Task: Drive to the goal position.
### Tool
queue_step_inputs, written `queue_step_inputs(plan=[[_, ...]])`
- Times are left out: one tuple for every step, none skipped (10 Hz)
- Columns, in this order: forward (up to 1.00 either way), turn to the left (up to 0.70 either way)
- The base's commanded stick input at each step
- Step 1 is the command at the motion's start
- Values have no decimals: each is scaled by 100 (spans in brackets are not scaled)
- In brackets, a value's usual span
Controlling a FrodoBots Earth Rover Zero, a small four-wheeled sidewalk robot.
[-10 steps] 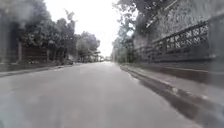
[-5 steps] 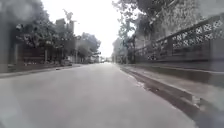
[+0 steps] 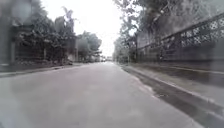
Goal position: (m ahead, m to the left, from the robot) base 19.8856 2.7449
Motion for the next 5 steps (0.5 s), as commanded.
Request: queue_step_inputs(plan=[[100,-3],[100,-6],[100,-23],[100,-40],[100,-38]])
